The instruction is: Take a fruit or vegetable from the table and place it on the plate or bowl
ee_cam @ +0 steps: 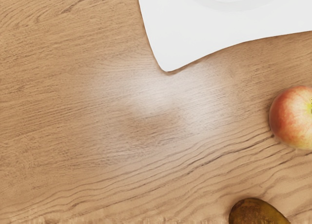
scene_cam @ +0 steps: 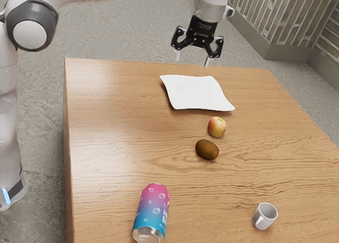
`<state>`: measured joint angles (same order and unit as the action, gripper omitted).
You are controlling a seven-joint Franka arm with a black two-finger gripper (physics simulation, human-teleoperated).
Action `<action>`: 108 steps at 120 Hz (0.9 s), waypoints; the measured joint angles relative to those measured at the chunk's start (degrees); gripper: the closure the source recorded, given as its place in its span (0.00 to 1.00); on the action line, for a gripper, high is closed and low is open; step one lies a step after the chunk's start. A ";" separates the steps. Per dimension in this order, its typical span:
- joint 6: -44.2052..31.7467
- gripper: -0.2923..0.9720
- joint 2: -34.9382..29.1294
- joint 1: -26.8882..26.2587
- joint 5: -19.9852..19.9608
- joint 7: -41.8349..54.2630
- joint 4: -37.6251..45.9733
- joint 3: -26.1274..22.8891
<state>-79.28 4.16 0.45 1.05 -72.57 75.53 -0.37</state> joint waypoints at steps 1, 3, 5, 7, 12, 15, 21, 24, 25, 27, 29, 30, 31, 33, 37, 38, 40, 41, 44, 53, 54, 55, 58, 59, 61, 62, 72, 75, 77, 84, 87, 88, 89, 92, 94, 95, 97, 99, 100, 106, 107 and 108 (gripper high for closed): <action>0.04 0.23 -0.01 -0.12 -0.16 -0.84 0.00 0.01; 0.12 0.23 -0.02 -0.34 -0.45 -2.48 -0.01 0.04; 0.18 0.23 0.04 -0.53 -0.71 -4.09 -0.01 0.05; 0.25 0.23 0.17 -0.66 -0.92 -5.63 -0.02 0.03; 0.33 0.23 0.40 -0.80 -1.39 -8.70 -0.56 -0.12; 0.36 0.23 0.50 -0.83 -1.81 -9.91 -1.16 -0.19; 0.21 0.23 0.99 -0.46 -2.88 -11.10 -2.60 -0.78; 0.10 0.23 1.14 -0.28 -3.31 -11.27 -3.52 -1.23; 0.06 0.23 1.18 -0.27 -3.46 -11.26 -3.76 -1.34; -0.01 0.23 1.38 -0.28 -3.83 -11.14 -4.15 -1.51; -0.07 0.23 1.71 -0.31 -4.33 -10.91 -4.43 -1.62; -0.11 0.23 1.89 -0.32 -4.61 -10.77 -4.54 -1.66; -0.14 0.23 2.04 -0.35 -4.96 -10.57 -4.63 -1.66; -0.21 0.23 2.27 -0.39 -5.59 -10.14 -4.78 -1.65; -0.36 0.24 2.90 -0.26 -5.86 -8.29 -5.01 -1.72; -0.39 0.24 3.04 -0.19 -5.83 -7.67 -5.05 -1.75; -0.46 0.24 3.26 -0.05 -5.75 -6.16 -5.11 -1.79; -0.48 0.24 3.34 0.00 -5.72 -5.37 -5.12 -1.81; -0.53 0.24 3.29 0.11 -5.67 -2.65 -5.14 -1.93; -0.48 0.24 3.12 -1.65 -7.42 6.85 -5.13 -2.08; -0.49 0.24 3.25 -1.86 -7.85 7.99 -5.14 -2.07; -0.50 0.24 3.46 -2.03 -8.27 9.14 -5.15 -2.08; -0.64 0.23 4.40 -2.37 -9.35 12.73 -5.23 -2.12; -0.81 0.23 4.78 -2.45 -9.67 14.02 -5.25 -2.14; -1.20 0.23 5.45 -2.53 -10.24 16.59 -5.28 -2.15; -1.40 0.23 5.75 -2.55 -10.50 17.88 -5.29 -2.16; -3.89 0.23 7.80 -2.68 -12.29 30.43 -5.35 -2.18; -5.06 0.23 8.97 -2.83 -12.64 34.07 -5.33 -2.12; -6.07 0.23 9.96 -3.03 -12.80 36.48 -5.22 -1.98; -10.23 0.23 12.06 -5.97 -13.16 44.89 -4.33 1.11; -11.86 0.23 12.55 -8.22 -13.33 48.42 -3.83 3.83; -12.35 0.23 12.68 -8.79 -13.39 49.56 -3.67 4.57; -12.83 0.23 12.79 -9.26 -13.44 50.69 -3.48 5.20; -14.16 0.23 12.94 -10.44 -13.54 53.99 -2.72 6.60; -14.96 0.23 12.98 -11.12 -13.58 56.12 -1.91 7.24; -15.35 0.23 12.99 -11.42 -13.60 57.17 -1.41 7.50; -16.10 0.23 13.01 -11.91 -13.62 59.24 -0.44 7.91; -16.86 0.23 12.97 -12.26 -13.64 61.30 0.64 8.22; -17.22 0.23 12.96 -12.39 -13.65 62.33 1.12 8.34; -19.49 0.23 12.10 -12.89 -13.74 68.22 5.25 8.74; -20.03 0.23 11.41 -12.96 -13.75 69.15 6.82 8.77; -20.59 0.23 10.69 -13.02 -13.76 70.07 8.40 8.80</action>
<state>-99.88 14.85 -12.57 -12.71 -2.50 83.93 8.44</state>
